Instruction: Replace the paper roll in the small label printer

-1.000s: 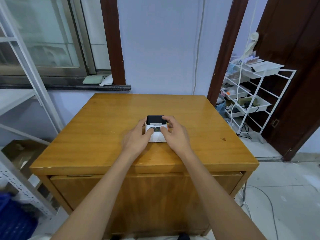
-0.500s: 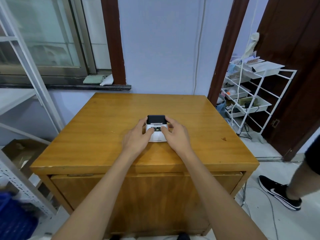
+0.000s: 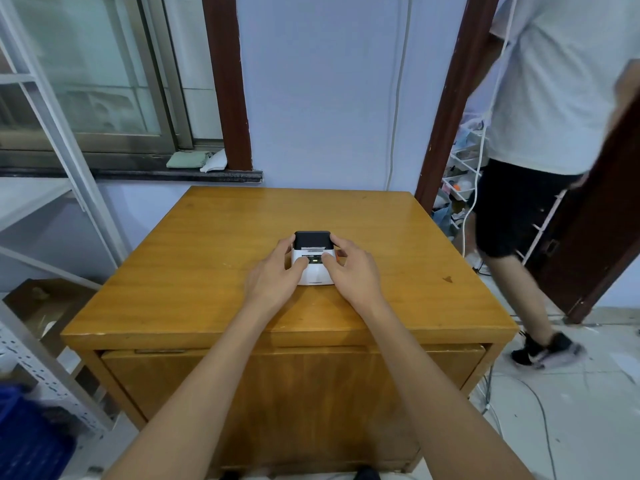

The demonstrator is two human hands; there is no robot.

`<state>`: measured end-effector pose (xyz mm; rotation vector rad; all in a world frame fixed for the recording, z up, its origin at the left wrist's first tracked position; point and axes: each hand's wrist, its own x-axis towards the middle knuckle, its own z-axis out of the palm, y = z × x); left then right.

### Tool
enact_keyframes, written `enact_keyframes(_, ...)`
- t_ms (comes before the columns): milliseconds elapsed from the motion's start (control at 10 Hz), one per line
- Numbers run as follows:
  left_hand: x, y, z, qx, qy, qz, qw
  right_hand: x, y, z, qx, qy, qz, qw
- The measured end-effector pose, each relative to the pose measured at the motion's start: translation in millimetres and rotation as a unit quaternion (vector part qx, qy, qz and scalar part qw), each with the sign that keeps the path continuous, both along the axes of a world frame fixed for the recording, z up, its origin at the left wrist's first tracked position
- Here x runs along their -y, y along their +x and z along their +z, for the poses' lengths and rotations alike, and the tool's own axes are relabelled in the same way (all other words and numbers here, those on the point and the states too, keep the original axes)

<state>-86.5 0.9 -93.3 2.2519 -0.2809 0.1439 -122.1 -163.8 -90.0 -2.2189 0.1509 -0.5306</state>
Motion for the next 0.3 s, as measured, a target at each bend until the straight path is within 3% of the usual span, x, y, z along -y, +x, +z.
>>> enact_keyframes(300,1.7,-0.3,3.2,0.009,0.013,0.007,1.0,-3.9,0.4,1.7,0.037,0.047,0.002,0.998)
